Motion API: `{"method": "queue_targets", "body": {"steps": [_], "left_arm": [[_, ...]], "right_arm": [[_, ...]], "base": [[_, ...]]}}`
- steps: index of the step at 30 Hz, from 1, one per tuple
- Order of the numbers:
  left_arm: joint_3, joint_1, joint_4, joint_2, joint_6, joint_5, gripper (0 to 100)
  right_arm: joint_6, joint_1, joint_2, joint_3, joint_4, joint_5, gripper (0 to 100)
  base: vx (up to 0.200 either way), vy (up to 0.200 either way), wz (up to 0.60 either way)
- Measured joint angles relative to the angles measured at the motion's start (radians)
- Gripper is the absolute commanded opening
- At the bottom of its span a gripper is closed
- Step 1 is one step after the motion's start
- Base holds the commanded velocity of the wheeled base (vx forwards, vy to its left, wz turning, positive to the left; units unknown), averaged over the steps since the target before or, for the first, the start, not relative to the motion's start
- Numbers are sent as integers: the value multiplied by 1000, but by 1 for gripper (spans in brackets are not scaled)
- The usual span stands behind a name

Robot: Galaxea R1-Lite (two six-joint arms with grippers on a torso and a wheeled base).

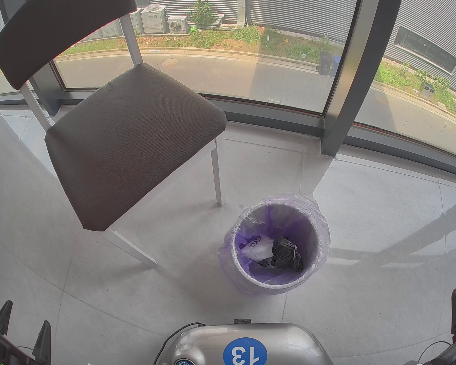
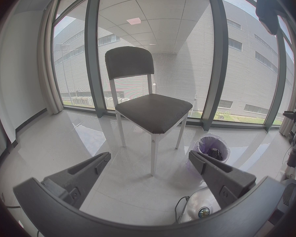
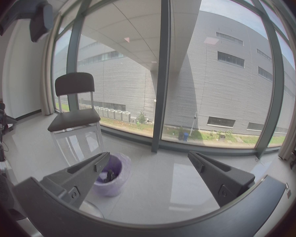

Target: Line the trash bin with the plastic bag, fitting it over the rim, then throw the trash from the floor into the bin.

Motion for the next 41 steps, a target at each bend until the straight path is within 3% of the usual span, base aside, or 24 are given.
{"method": "queue_targets", "body": {"steps": [6,14,23,26,41], "left_arm": [[0,0,0,0,2,-1,100],[0,0,1,0,7,-11,100],[0,0,-14,0,-36,10,100],[0,-1,-15,0,-20,13,100],[0,0,-15,0,-8,8,100]], "right_arm": [[5,0,0,0,51,-11,100],[8,0,0,0,128,77,100],[81,1,0,0,130,40,100],[75,1,0,0,129,18,100],[59,0,0,0,129,38,100]], "base": [[0,0,0],[0,0,0],[0,0,0],[0,0,0],[0,0,0]]}}
